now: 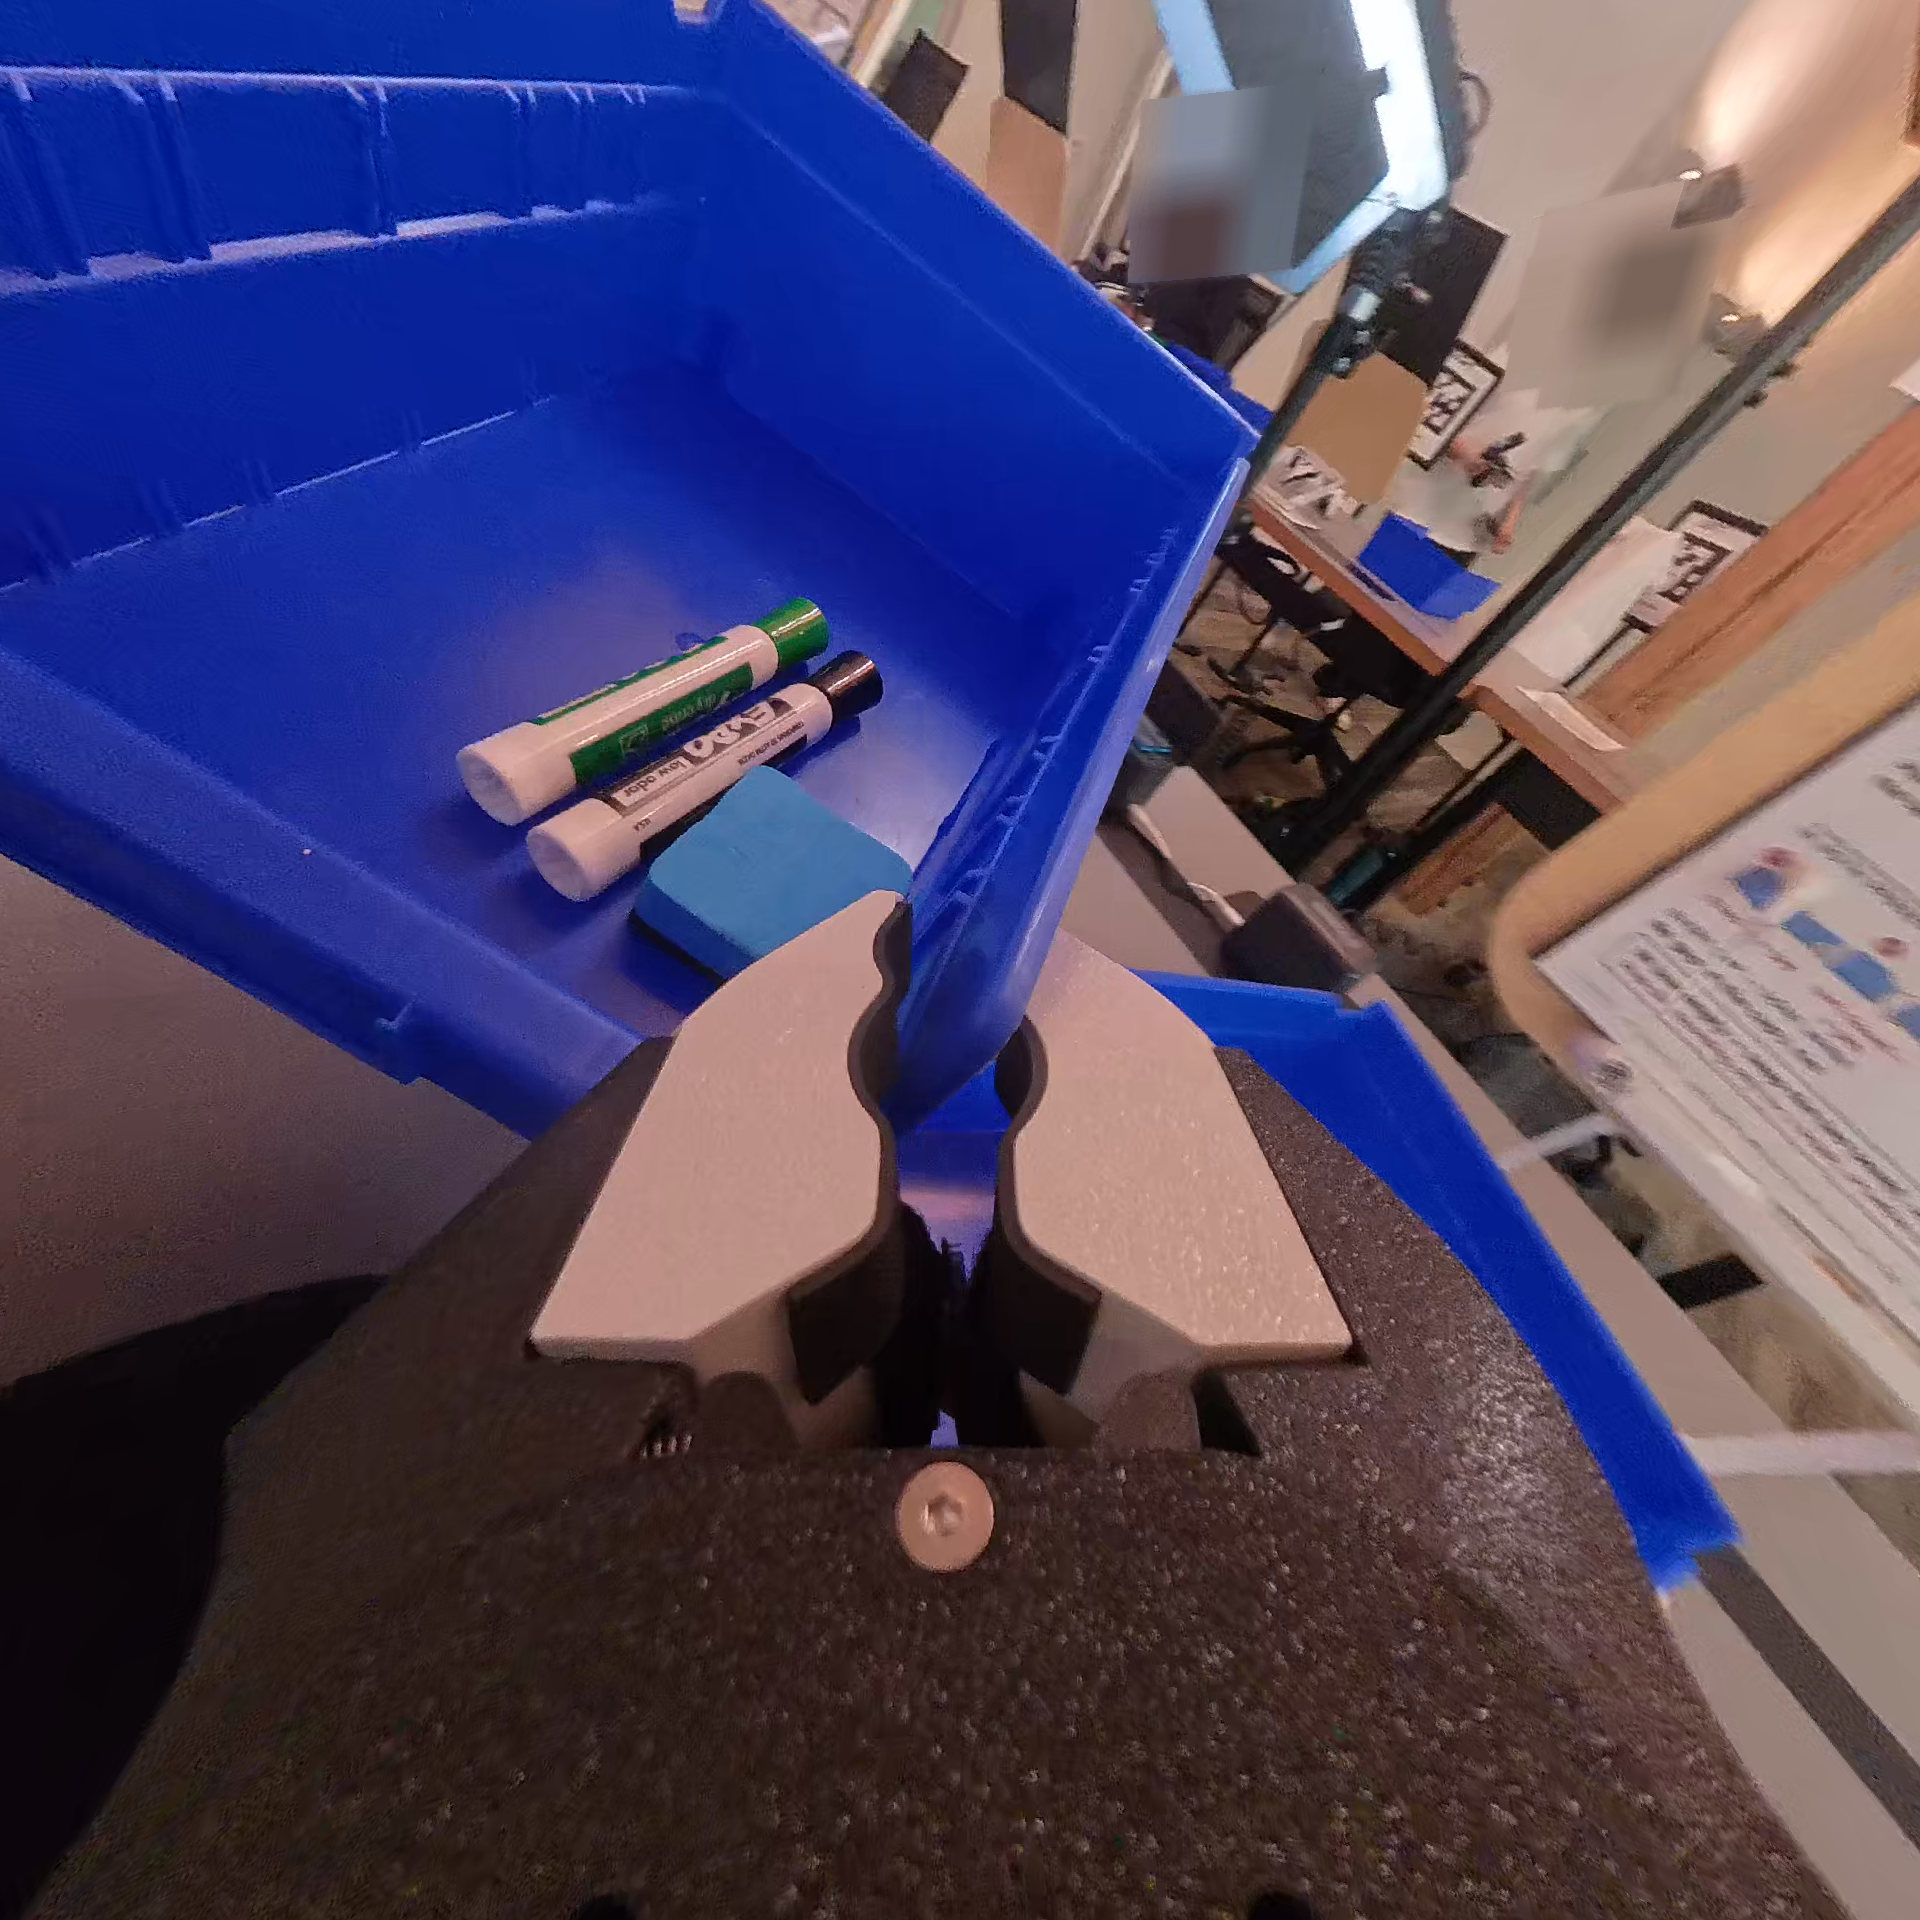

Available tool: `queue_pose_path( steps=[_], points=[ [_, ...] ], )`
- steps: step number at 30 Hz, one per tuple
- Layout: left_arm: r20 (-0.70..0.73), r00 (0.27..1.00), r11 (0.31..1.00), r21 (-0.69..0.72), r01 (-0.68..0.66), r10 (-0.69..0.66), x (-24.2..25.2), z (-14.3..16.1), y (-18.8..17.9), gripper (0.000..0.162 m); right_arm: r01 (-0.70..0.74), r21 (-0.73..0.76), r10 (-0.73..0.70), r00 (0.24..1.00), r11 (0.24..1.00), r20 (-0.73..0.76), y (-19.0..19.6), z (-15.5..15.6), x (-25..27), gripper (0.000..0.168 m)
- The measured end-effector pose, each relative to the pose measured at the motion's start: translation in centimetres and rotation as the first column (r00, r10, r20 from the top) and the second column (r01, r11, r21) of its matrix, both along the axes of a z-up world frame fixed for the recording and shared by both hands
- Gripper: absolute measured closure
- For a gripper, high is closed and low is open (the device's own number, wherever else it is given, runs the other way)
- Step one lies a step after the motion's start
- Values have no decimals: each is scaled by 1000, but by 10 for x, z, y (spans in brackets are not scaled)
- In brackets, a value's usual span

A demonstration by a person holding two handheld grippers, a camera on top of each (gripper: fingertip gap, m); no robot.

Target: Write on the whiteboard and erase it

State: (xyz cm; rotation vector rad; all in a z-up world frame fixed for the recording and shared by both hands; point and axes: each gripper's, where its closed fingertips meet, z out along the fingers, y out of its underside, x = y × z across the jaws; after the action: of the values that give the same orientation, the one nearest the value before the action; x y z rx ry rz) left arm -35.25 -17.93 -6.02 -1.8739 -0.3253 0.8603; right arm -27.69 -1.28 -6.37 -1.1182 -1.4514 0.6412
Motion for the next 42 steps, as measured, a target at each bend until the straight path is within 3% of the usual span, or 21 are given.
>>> queue_pose_path(
  steps=[10,24,27,29,32,36,39,42],
  points=[
    [117,993,999,-25,-34,36,-31,-65,-47,142,-69,-12,70,990,998,120,-48,-63,-31,152],
    [161,987,1000,16,-8,5,-52,-111,-32,146,-40,-63,55,965,997,258,-48,-122,-25,144],
    [185,982,998,34,-54,47,-61,-117,-32,147,-90,-104,117,951,990,286,-54,-124,-27,137],
    [194,980,998,-38,-45,52,-63,-129,-35,144,-147,-147,189,923,978,336,-60,-129,-21,132],
    [169,986,1000,14,6,-8,-58,-123,-29,124,-213,-220,266,932,952,246,-69,-114,-5,105],
    [123,992,995,91,-36,25,-59,-100,-40,103,-279,-244,303,951,929,66,-71,-79,44,89],
    [73,996,984,168,-59,47,-54,-72,-46,98,-132,-141,121,989,981,-82,-28,-54,87,88],
    [53,998,959,281,16,-32,-32,-46,-32,98,118,-95,-129,986,988,-109,31,-58,125,77]
  ],
)
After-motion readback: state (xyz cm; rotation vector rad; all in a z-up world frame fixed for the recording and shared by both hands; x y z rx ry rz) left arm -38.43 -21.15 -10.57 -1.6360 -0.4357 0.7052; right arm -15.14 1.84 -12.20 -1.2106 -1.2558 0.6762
